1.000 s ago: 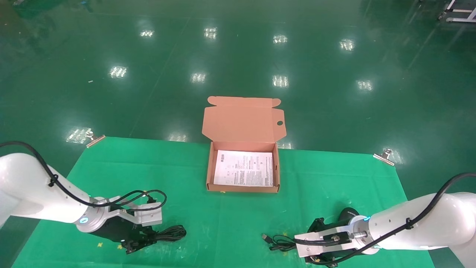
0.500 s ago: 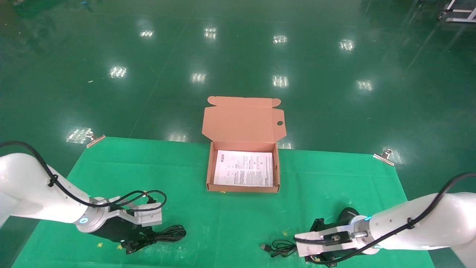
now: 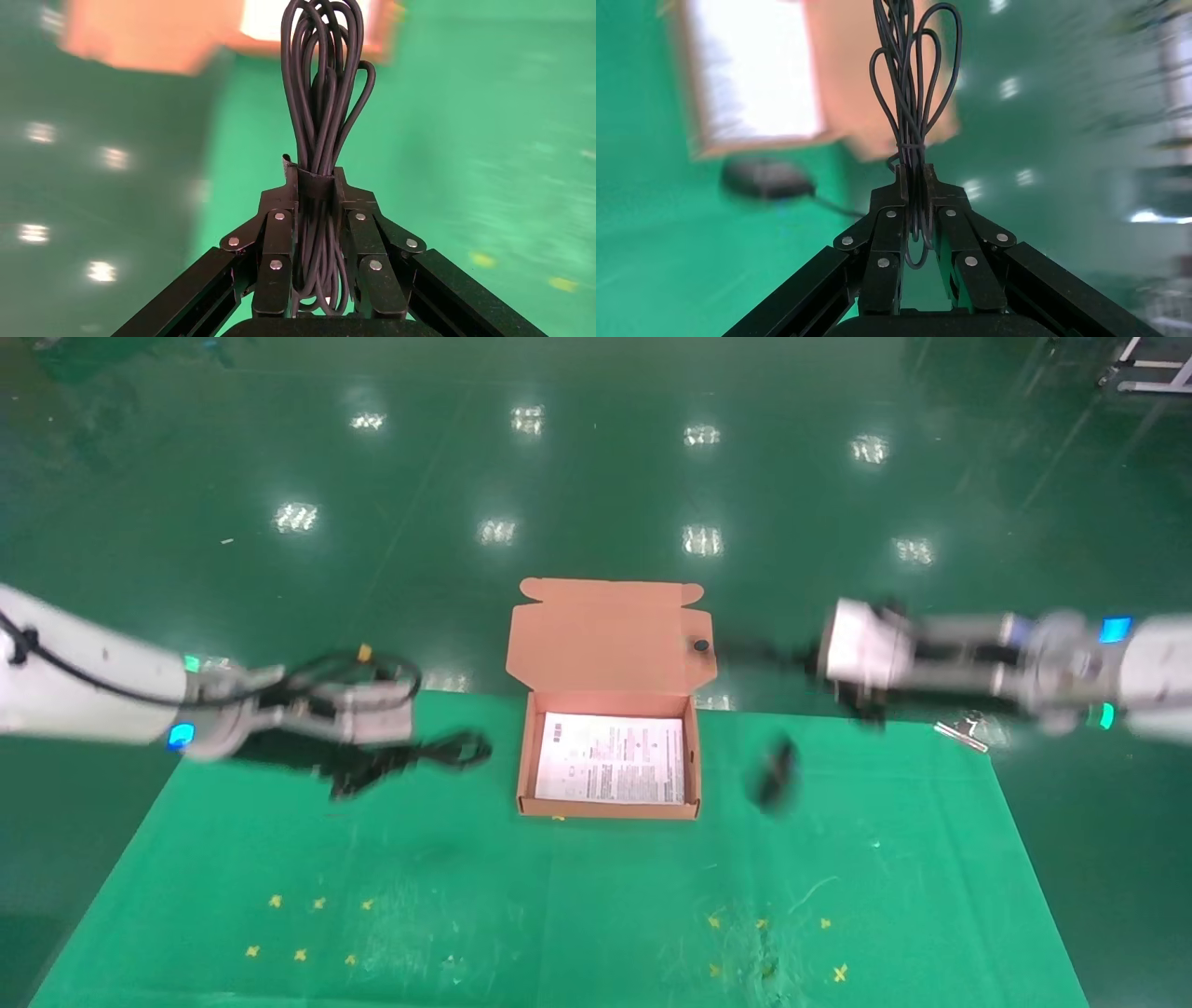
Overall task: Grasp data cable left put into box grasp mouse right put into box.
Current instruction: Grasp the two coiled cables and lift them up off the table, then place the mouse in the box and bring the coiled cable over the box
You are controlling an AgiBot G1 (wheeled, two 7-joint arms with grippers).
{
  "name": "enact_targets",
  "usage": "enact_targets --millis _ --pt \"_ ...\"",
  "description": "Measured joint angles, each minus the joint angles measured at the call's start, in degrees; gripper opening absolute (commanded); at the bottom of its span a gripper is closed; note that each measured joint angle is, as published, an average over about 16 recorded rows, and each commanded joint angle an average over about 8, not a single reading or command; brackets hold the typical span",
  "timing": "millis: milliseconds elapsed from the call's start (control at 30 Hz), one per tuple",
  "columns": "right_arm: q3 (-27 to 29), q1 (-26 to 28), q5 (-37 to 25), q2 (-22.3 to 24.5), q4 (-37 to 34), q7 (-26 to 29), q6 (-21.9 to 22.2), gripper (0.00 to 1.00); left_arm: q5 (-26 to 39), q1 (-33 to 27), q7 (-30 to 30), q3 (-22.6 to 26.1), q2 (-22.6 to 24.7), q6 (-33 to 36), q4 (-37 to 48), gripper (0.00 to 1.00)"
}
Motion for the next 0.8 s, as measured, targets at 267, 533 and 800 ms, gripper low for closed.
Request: enact_targets --millis 267,533,800 --pt "2.1 7.3 1.9 -6.6 -4.5 -2.8 3.5 0.0 6.2 -3.0 -6.2 -0.5 0.9 -5.9 -9.0 0.0" --pt "2.8 11.9 3.6 -13.3 -11.9 -7.4 6.1 0.0 12.6 -5.2 -11.4 -0.5 2.7 -10.1 -12.6 0.0" --pt "3.0 13.1 4.8 -16.7 -15.4 -10.4 7.0 0.0 15.6 -5.8 -13.6 -0.2 2.3 -10.6 -14.0 0.0"
